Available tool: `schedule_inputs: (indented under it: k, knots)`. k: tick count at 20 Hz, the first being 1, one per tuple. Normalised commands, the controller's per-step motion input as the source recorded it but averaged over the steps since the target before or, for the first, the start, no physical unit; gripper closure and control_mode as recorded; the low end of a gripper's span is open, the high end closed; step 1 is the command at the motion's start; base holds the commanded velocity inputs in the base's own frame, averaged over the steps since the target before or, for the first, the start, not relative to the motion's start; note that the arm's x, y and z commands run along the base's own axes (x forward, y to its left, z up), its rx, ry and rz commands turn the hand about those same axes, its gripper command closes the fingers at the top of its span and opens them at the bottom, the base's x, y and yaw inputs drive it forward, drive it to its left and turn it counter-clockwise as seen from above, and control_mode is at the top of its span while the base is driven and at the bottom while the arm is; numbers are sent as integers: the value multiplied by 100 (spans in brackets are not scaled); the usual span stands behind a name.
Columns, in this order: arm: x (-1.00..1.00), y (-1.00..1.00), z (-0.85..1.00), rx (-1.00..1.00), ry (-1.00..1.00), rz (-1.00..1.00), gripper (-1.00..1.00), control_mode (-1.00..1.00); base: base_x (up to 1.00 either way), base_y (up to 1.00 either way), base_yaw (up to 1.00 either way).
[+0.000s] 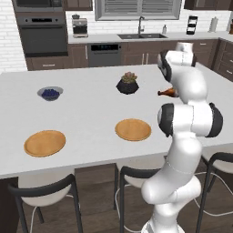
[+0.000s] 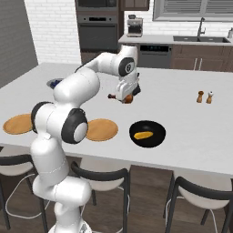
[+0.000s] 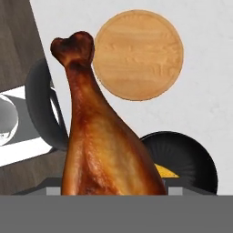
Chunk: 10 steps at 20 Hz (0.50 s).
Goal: Pick the chicken drumstick and corn from their plates and place them in the bowl. Then put the bowl in the fridge.
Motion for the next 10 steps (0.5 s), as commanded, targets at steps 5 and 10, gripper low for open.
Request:
schedule_inputs:
  k: [5, 10]
  knots:
    - [0, -79, 0, 0, 0, 0, 100, -100, 0, 0, 0]
    - [0, -68, -7, -2, 0, 0, 100, -100, 0, 0, 0]
